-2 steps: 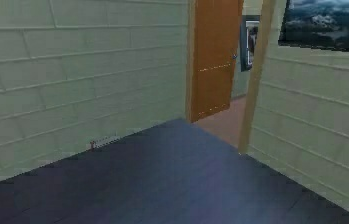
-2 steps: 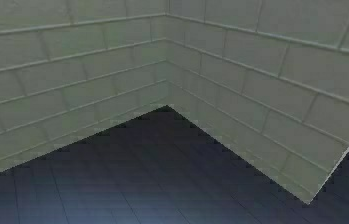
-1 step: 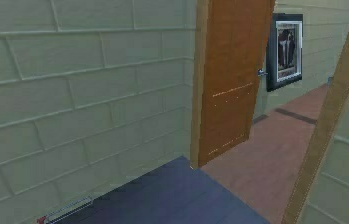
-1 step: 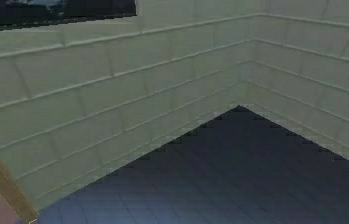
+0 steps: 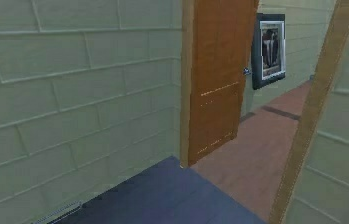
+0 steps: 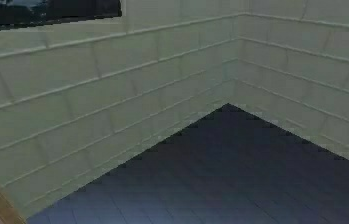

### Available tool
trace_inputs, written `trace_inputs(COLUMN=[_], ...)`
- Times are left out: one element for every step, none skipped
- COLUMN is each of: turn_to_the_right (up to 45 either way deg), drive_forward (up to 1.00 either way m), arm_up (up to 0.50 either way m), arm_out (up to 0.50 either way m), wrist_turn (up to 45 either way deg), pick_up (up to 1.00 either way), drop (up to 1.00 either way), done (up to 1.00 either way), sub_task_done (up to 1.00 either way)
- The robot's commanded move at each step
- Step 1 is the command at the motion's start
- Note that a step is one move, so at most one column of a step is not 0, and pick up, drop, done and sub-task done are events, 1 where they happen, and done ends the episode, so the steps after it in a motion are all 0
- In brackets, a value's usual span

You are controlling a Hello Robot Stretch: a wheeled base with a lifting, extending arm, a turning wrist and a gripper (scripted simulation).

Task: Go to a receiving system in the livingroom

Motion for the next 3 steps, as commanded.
trace_inputs(turn_to_the_right=[0.0, 42.0, 0.0], drive_forward=[0.75, 0.00, 1.00], arm_up=[0.00, 0.00, 0.00], arm_out=[0.00, 0.00, 0.00], wrist_turn=[0.0, 0.0, 0.0], pick_up=[0.00, 0.00, 0.00], drop=[0.00, 0.00, 0.00], done=[0.00, 0.00, 0.00], sub_task_done=[0.00, 0.00, 0.00])
